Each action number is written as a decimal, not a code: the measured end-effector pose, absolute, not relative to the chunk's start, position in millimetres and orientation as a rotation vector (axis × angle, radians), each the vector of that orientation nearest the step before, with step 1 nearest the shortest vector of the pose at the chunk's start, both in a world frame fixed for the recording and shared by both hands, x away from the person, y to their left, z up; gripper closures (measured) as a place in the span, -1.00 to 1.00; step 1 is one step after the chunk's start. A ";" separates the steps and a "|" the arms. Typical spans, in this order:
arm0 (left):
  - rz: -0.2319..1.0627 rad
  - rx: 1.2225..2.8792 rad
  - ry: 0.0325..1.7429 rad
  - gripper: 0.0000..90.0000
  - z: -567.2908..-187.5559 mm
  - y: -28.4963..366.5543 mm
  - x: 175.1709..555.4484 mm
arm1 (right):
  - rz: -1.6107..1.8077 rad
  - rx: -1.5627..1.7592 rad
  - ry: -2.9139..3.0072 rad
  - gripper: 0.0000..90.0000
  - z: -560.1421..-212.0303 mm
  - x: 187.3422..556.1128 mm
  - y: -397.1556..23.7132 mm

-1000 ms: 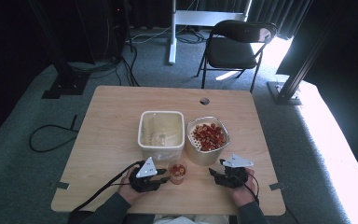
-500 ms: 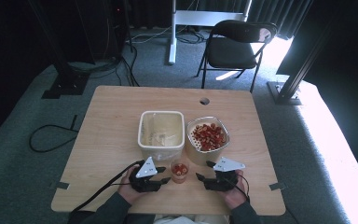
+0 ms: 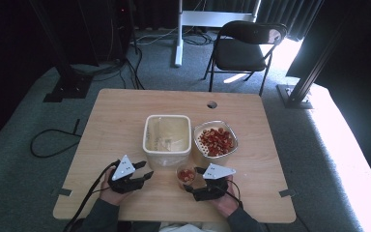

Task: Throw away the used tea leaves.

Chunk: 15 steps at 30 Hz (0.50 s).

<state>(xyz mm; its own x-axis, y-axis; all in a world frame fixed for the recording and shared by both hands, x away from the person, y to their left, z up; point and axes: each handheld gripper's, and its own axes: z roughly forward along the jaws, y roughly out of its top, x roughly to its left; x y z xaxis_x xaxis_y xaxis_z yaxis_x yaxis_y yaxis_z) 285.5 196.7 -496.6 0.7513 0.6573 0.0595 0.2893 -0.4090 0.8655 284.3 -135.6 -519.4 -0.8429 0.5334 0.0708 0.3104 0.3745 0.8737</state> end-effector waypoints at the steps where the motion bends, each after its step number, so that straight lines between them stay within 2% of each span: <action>1: 0.502 2.002 0.723 0.14 -495.4 200.0 286.3 | 1.465 0.747 2.407 -0.52 -519.5 285.8 -132.8; 8: 0.536 1.973 0.765 0.12 -492.6 213.8 289.3 | 1.500 0.726 2.399 -0.48 -523.6 295.0 -120.8; 9: 0.548 1.963 0.787 0.12 -492.8 219.6 290.5 | 1.512 0.716 2.387 -0.39 -524.3 296.1 -118.6; 15: 0.561 1.951 0.809 0.13 -493.3 224.7 291.7 | 1.502 0.697 2.358 -0.30 -524.4 295.3 -116.9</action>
<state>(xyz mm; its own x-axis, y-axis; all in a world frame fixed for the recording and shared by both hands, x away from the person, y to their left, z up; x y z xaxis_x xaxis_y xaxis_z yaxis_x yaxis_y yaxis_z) 291.7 224.7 -493.3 0.6800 0.7309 0.0591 0.3109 -0.3603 0.8795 295.3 -116.9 -524.4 -0.8512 0.5236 0.0371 0.2549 0.3505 0.9012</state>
